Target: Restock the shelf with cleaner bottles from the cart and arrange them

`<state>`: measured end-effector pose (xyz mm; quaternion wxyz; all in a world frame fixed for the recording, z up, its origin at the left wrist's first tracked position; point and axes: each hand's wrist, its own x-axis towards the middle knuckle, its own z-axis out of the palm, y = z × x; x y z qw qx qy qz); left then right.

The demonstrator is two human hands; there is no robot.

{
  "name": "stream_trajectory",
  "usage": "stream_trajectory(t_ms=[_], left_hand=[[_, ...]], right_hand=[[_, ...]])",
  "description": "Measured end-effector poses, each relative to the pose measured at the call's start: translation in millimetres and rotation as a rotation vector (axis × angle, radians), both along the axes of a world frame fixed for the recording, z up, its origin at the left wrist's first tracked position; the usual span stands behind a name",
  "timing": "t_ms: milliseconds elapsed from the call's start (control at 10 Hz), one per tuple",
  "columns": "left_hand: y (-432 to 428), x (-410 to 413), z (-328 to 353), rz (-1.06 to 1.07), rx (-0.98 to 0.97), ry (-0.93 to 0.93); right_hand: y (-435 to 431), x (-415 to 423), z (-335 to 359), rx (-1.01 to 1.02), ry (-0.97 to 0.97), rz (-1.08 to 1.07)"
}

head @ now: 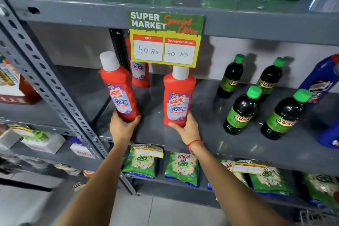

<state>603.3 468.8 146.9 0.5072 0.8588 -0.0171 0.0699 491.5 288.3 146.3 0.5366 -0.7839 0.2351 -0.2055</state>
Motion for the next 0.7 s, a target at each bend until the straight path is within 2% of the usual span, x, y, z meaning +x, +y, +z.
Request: stream_trajectory(t_ms=[300,500,700], left_hand=[[5,-1,6,-0.041,0.058,0.010],[7,-9,9,-0.088,0.024,0.055],[4,-41,4,-0.044,-0.034,-0.025]], right_hand=[[11,-4,7,-0.017,0.029,-0.047],[12,-19,9,-0.022,0.031,-0.056],[4,-64,24,-0.248,-0.168,-0.119]])
